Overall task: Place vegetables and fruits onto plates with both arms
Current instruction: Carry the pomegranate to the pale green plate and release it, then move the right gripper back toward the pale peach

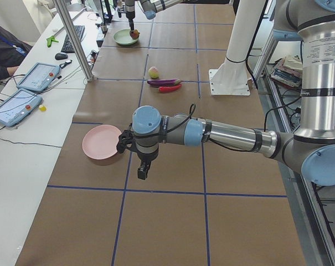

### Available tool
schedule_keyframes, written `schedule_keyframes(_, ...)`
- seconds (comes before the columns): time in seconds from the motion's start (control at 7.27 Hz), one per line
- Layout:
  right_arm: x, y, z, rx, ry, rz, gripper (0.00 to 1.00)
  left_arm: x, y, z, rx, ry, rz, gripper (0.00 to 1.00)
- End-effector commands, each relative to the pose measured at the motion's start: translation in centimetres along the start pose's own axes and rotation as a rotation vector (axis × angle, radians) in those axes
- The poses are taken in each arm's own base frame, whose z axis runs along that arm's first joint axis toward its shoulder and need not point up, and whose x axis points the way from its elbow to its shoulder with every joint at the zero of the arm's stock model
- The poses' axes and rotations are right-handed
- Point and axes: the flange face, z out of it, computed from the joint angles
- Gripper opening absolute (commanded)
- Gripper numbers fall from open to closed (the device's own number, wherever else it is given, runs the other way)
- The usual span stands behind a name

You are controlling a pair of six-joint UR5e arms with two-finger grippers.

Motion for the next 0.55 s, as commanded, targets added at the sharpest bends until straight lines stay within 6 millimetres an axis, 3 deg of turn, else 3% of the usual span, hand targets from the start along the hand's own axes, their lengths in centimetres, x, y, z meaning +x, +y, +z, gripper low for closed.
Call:
schedule_keyframes(0.0,-8.6,-2.2,-4.7,0.071,-0.079,0.064,1.0,0.0,0.0,0.0,0.0,0.001,0.0,1.0)
schedule_keyframes(0.28,-21.6,-2.0,-8.5,0.042,-0.134,0.14,1.0,0.0,0.0,0.1,-0.001,0.001,-0.001,1.0)
schedule_keyframes(0.41,-30.0,-1.8,-9.9,0.034,-0.151,0.174,1.0,0.0,0.0,0.0,0.0,0.001,0.0,1.0)
